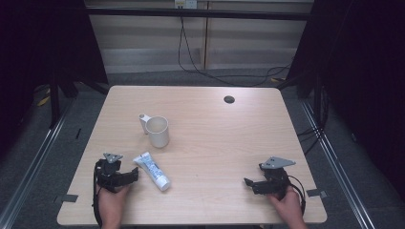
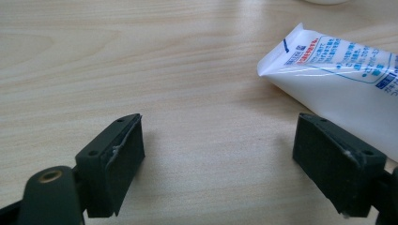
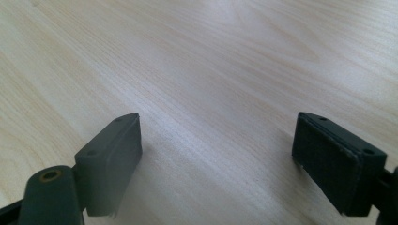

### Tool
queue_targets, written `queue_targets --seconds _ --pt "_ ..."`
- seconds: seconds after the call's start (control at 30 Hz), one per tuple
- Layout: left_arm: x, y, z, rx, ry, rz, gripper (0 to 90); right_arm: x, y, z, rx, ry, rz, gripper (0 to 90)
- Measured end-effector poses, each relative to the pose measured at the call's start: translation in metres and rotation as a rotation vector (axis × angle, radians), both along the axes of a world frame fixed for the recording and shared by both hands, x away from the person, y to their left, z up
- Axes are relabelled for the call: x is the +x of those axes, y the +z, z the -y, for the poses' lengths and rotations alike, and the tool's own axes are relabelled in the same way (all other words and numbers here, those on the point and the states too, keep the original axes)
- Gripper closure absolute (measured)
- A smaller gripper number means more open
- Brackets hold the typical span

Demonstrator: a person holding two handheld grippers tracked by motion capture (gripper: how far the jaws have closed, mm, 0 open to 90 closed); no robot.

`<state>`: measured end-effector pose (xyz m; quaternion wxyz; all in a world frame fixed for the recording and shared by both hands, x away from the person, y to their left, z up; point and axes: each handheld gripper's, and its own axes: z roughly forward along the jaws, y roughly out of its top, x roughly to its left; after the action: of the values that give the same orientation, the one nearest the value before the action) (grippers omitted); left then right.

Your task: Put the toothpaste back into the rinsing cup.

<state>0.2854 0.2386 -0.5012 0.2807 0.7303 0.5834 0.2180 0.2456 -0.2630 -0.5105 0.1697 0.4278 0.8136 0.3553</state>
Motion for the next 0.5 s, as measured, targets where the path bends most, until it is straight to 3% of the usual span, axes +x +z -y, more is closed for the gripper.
queue_targets --seconds 0.5 --pt "-0.0020 -0.0027 -0.0009 -0.004 -0.011 0.028 15.0 0.0000 0.0000 -0.0001 0.000 -0.001 0.000 15.7"
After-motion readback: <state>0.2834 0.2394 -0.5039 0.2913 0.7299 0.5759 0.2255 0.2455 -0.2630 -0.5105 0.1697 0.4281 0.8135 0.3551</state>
